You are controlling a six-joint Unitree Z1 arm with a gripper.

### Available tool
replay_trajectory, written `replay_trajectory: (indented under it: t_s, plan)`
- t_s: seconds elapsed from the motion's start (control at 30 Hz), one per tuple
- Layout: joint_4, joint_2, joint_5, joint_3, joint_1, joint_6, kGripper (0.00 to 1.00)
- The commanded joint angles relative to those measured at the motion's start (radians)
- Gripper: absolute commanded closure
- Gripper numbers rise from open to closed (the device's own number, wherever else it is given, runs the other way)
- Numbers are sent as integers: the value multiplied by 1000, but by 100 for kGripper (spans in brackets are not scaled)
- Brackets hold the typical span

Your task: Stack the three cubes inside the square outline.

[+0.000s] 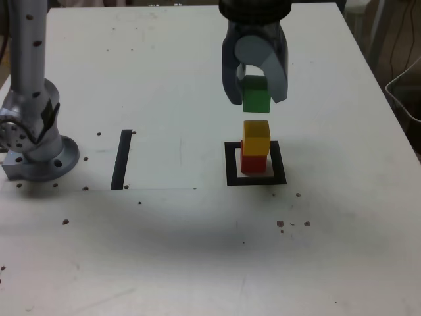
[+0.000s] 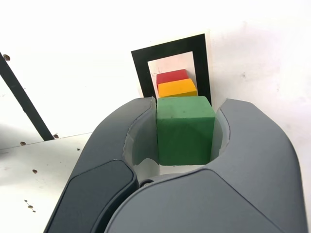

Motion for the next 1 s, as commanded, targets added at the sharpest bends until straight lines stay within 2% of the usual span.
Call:
replay_trajectory:
  t_s: [0.0,0.43,0.6,0.97]
  plan:
    - [5,8,5,2,-3,-1,83]
    - [34,7,10,11,-52,-114,83]
    - [56,12,11,-3,-51,-118,82]
    - [49,36,3,-22,-48,-101,82]
